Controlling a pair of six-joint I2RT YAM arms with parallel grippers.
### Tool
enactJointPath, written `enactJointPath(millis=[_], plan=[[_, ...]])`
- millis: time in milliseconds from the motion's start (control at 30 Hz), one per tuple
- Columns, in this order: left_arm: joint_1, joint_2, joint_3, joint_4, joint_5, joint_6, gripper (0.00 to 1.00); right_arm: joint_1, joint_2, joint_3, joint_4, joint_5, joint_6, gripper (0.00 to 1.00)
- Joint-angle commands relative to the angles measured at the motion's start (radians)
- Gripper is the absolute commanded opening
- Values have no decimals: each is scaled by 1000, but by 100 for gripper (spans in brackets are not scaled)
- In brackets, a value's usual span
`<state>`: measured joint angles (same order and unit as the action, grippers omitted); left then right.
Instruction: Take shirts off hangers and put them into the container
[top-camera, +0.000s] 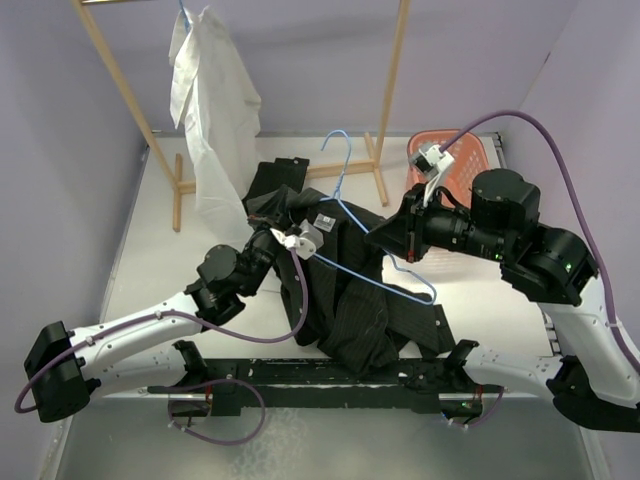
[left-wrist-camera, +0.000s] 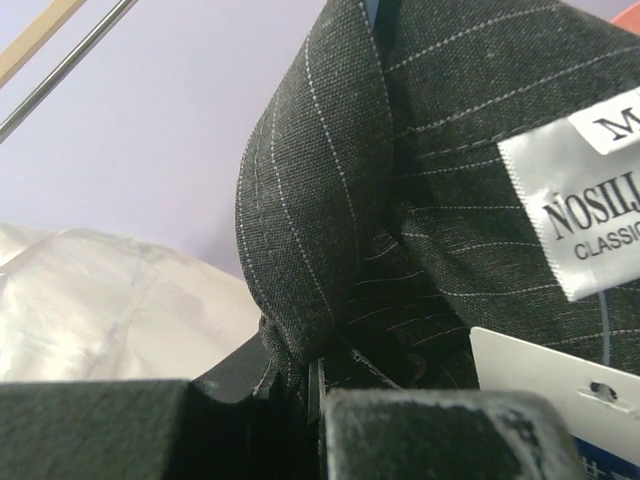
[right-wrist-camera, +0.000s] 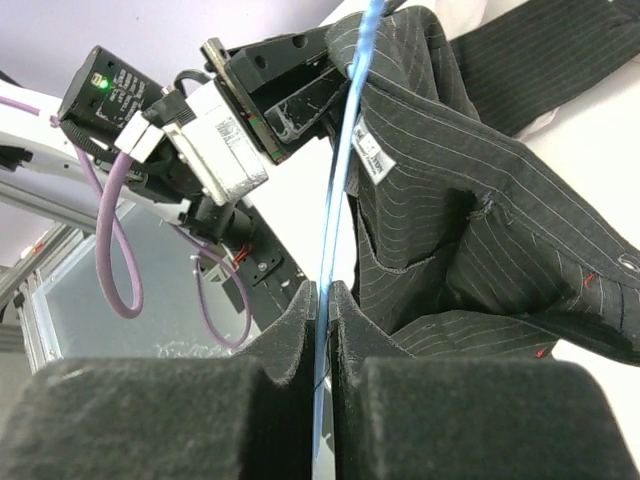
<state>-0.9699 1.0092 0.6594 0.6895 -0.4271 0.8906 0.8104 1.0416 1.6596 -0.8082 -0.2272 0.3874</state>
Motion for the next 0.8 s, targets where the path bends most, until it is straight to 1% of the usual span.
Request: enactJointPath(millis=[0,133,167,200,233,300,333,367,467,600,633,733,767], plan=[[-3,-1,47,72,-15,-13,0,-4,4,-3,26,-30,8,0],[-3,5,73,35,-20,-33,0,-3,5,-7,16,8,10,0],[-3,3,88,8,-18,-56,8,-3,2,-11,12,34,11,0],[-3,-1,104,-21,-11,-100,20,-4,-3,-14,8,63,10,0],[-4,-11,120,-56,3,-137,38,-4,-8,-18,4,93,10,0],[-2,-35,149,-124,45,-209,69,-4,-20,-25,-5,136,8,0],[-1,-46,161,-152,70,-240,96,-3,-23,-24,-15,139,8,0],[2,-53,180,-194,92,-265,100,-4,-24,-16,-26,138,6,0],[7,-49,269,-361,128,-309,99,-3,-21,41,-92,174,-11,0],[9,-5,367,-535,101,-332,99,-4,12,182,-286,227,-33,0],[7,3,393,-610,110,-348,99,-4,18,210,-337,242,-36,0],[7,-10,455,-750,147,-409,99,-4,13,238,-458,299,-36,0],[7,-20,466,-774,153,-433,99,-4,4,236,-494,308,-34,0]])
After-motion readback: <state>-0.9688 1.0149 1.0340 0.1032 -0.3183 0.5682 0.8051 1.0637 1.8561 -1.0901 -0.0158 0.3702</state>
